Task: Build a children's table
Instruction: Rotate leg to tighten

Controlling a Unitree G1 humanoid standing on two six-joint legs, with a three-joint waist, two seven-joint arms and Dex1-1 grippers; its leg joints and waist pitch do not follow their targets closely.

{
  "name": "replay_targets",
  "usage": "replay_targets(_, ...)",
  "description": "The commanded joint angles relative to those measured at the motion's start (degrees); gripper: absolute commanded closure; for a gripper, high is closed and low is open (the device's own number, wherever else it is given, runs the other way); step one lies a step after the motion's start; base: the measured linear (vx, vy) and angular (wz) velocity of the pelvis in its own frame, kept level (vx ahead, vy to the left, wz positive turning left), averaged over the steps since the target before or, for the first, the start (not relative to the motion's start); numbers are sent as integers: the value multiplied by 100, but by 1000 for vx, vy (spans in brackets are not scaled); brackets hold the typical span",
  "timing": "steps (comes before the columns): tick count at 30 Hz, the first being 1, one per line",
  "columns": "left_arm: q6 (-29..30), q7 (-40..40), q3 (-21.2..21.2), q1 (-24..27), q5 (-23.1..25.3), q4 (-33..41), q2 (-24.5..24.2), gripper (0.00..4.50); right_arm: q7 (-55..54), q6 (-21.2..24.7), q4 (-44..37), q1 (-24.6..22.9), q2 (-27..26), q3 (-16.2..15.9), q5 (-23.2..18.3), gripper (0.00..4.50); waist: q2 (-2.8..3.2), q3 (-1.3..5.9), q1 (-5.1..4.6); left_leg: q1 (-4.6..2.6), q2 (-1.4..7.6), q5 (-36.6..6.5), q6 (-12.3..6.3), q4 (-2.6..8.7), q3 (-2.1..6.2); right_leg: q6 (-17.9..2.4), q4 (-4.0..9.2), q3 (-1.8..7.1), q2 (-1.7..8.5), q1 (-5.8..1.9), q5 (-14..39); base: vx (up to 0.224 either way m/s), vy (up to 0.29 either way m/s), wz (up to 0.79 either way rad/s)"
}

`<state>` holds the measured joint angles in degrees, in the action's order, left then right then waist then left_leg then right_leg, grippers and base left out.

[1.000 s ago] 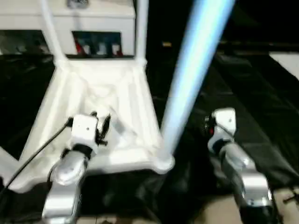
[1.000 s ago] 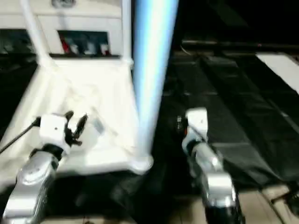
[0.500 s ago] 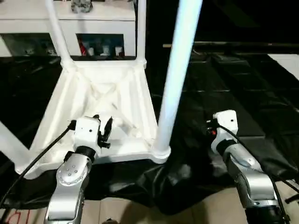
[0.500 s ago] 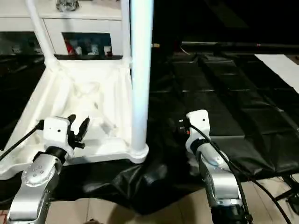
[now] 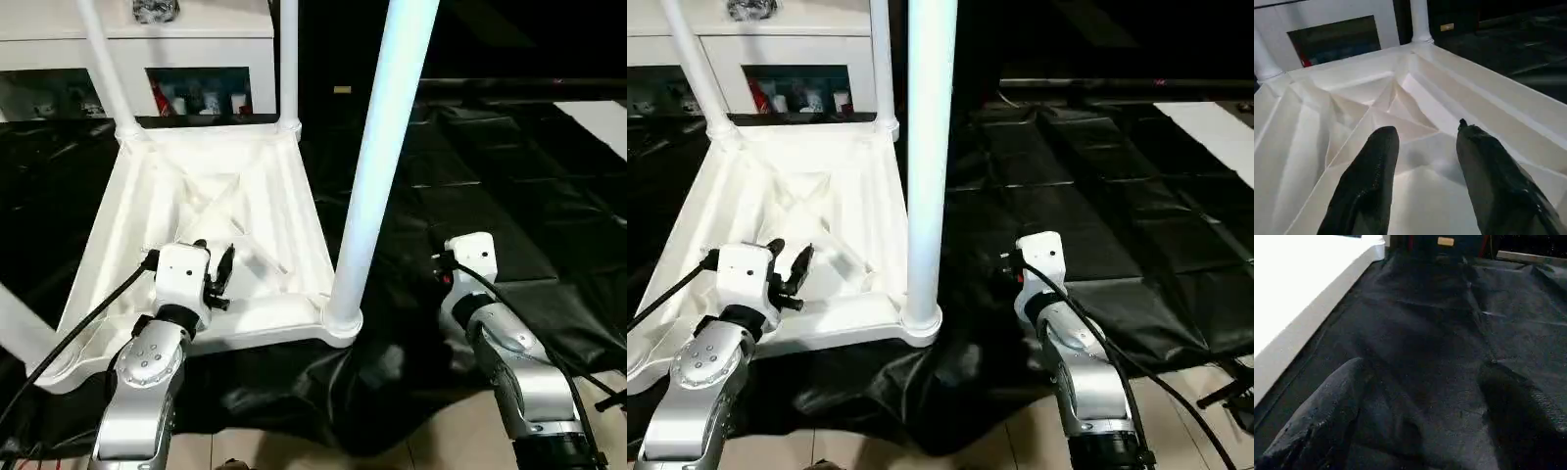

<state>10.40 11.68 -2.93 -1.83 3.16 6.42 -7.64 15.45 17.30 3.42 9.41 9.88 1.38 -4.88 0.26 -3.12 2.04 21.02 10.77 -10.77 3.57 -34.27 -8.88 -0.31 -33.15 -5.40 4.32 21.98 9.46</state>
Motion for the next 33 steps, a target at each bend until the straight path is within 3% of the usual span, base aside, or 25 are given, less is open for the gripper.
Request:
replay_targets(1,79,17,66,-37,-3,34,-18,226,-3,-38,36,-8,31,-14,7,57,34,352,22,-30,231,-1694,-47,492,54,-864,380,331,375,-171,1363,53,-30,2)
replay_targets(2,75,17,64,-38,-14,32,-13,226,-4,-42,42,-9,28,-21,14,57,31,374,27,10,226,-1303,-112,463,48,-943,346,337,375,-181,957,53,-30,2)
replay_targets(4,71,9,55,-45,-44,23,0,226,-8,-57,62,-10,21,-42,31,57,-19,617,44,241,-31,2540,-1337,34,-26,-1523,-19,196,174,-36,-3151,0,0,0)
replay_targets(5,94,-9,50,-62,-42,4,0,226,-5,-65,74,-4,18,-51,33,57,-14,705,52,265,-103,2924,-1589,-55,-19,-1577,-93,166,119,1,-3762,0,0,0)
replay_targets(6,109,-17,57,-78,-28,-11,-15,226,0,-74,85,4,20,-60,36,57,-21,732,51,418,-169,2983,-1940,-116,-11,-1583,-87,116,123,77,-4188,0,0,0)
replay_targets(7,117,-20,63,-82,-24,-13,-24,226,6,-79,90,10,22,-62,36,57,-4,720,70,453,-148,2724,-2016,-123,-11,-1596,-41,87,157,142,-3950,-105,0,0)
replay_targets(8,110,-16,75,-76,-17,-12,-41,226,6,-84,100,20,21,-65,40,57,7,671,79,485,-82,1616,-2025,-101,-28,-1527,144,41,201,210,-2535,-105,0,0)
replay_targets(9,109,-16,80,-73,-15,-11,-46,226,6,-87,103,24,21,-65,42,57,52,576,72,339,47,-329,-1642,-26,-44,-1282,396,-16,288,177,361,-137,6,0)
replay_targets(10,107,-17,86,-70,-14,-13,-54,226,5,-90,110,30,20,-67,44,57,52,576,72,339,47,-329,-1642,-26,-44,-1282,396,-16,288,177,361,-144,29,-6)
replay_targets(11,106,-18,91,-66,-11,-13,-58,226,6,-94,114,33,20,-68,45,57,89,415,6,102,164,-2217,-898,101,-14,-658,586,-110,248,232,3074,-144,29,-6)
replay_targets(12,98,-17,98,-57,-9,-18,-66,226,7,-103,124,36,18,-75,54,57,232,88,-122,149,525,-4732,4,694,174,251,306,-548,-69,46,3827,-160,40,-15)
replay_targets(13,98,-17,98,-57,-9,-18,-66,226,7,-103,124,36,18,-75,54,57,291,132,191,578,680,-5185,179,1086,152,-18,-1054,-268,-20,-454,2540,-195,24,-3)
replay_targets(14,96,-18,99,-54,-8,-20,-68,226,10,-106,125,35,19,-79,58,57,256,91,513,632,556,-5428,192,1193,-322,-227,-1260,-208,-101,-392,1894,-195,24,-3)
replay_targets(15,88,-18,97,-51,-5,-26,-74,226,16,-113,120,31,16,-85,59,57,-62,263,467,265,484,-3990,222,660,-342,171,-1071,514,167,-325,3731,-128,-78,7)
replay_targets(16,86,-23,98,-48,0,-28,-77,226,30,-122,108,20,20,-90,57,57,-62,263,467,265,484,-3990,222,660,-342,171,-1071,514,167,-325,3731,-48,-132,2)
replay_targets(17,89,-36,104,-42,6,-25,-80,226,54,-137,91,3,32,-97,47,57,-180,163,476,36,-49,-762,-67,-836,175,325,527,1196,841,235,6865,-48,-132,2)
replay_targets(18,92,-50,107,-38,8,-20,-78,226,88,-162,81,-13,54,-102,36,57,-242,155,558,315,-79,-419,-43,-613,293,272,354,1034,774,-149,5802,-10,-50,-5)
replay_targets(19,92,-50,107,-38,8,-20,-78,226,88,-162,81,-13,54,-102,36,57,-173,153,609,179,76,-583,102,-308,311,75,253,960,698,-119,5058,0,0,0)
replay_targets(20,87,-54,103,-30,6,-19,-80,226,98,-174,76,-24,57,-105,29,57,-123,226,614,51,107,-664,194,-122,262,-126,96,847,482,-113,3964,0,0,0)
replay_targets(21,66,-69,89,15,-22,8,-73,226,156,-197,33,-76,68,-78,-51,57,-9,332,554,-199,245,-1276,90,163,203,-594,-88,647,208,-29,1978,-121,-9,33)
replay_targets(22,64,-70,89,18,-24,10,-73,226,159,-199,31,-79,69,-77,-56,57,-9,332,554,-199,245,-1276,90,163,203,-594,-88,647,208,-29,1978,-84,24,14)
replay_targets(23,15,-63,85,54,-40,19,-78,226,174,-197,33,-100,85,-67,-67,57,24,318,475,-63,272,-1346,94,334,177,-834,-46,572,216,-175,1165,-84,24,14)
replay_targets(25,-80,4,49,148,-164,61,-65,226,205,-225,55,-146,119,-41,-78,57,11,301,438,-64,271,-1745,151,427,161,-833,60,568,275,-198,1283,-26,63,0)
replay_targets(29,-192,188,-64,373,-448,207,-38,226,387,-296,-15,-246,174,-6,-214,57,18,312,343,18,261,-1597,162,465,150,-798,90,559,313,-240,973,-10,60,-3)
replay_targets(33,-398,1263,-226,965,-1386,556,-299,226,1543,-323,-539,-537,602,8,-830,57,-28,331,284,53,255,-1196,-92,428,105,-832,90,572,333,-273,341,0,0,0)
